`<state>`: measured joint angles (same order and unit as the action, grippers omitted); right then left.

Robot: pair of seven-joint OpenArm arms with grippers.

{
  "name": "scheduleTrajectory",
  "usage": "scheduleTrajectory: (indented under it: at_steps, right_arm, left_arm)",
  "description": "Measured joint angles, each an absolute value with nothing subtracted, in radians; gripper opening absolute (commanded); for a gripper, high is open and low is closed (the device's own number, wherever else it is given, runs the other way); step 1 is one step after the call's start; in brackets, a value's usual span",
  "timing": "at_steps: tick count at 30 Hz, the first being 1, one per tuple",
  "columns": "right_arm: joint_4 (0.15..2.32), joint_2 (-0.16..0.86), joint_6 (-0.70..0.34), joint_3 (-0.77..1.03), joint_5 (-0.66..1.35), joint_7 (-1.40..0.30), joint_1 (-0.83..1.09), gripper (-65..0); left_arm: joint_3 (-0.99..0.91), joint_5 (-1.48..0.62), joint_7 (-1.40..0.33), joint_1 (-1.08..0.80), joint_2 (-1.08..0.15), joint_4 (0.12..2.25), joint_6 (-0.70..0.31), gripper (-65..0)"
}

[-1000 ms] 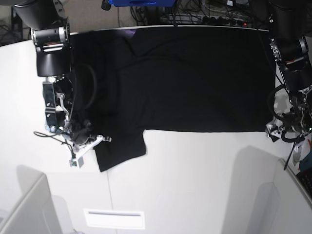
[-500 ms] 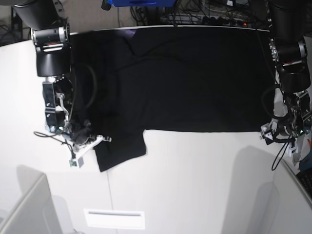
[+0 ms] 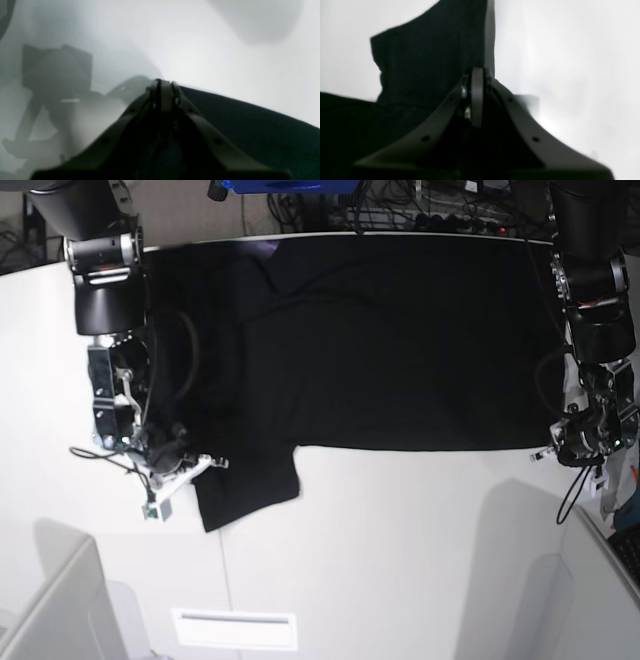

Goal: Fold the T-shirt properly
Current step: 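Grasp the hem corners with the right and left grippers, then fold the hem over onto the collar edge with both grippers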

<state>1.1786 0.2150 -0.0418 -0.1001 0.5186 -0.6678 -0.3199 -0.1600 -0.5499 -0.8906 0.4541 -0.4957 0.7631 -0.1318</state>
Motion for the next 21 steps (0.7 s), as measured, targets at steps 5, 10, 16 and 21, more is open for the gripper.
scheduleTrajectory:
  at_steps: [5,10,16,21]
  right_arm:
    - [1.285,0.218,-0.039,-0.1,0.515,-0.673,-0.276,-65.0]
    - [1.368,0.218,-0.038,-0.007,0.512,-0.678,-0.218,-65.0]
    - [1.457,0.232,-0.039,0.019,0.518,-0.677,-0.152,-65.0]
    - [1.526,0.246,-0.035,0.023,0.508,-0.683,-0.066,-65.0]
  left_arm:
    - [-0.167,-0.554,-0.948,0.374,-0.487,0.907,-0.263,-65.0]
    - [-0.278,-0.549,-1.037,0.277,-0.471,1.065,-0.263,-65.0]
    - [-0.445,-0.635,-1.219,0.147,-0.482,1.318,-0.373,-65.0]
    - [-0.511,-0.652,-1.275,0.014,-0.475,1.481,-0.371,-65.0]
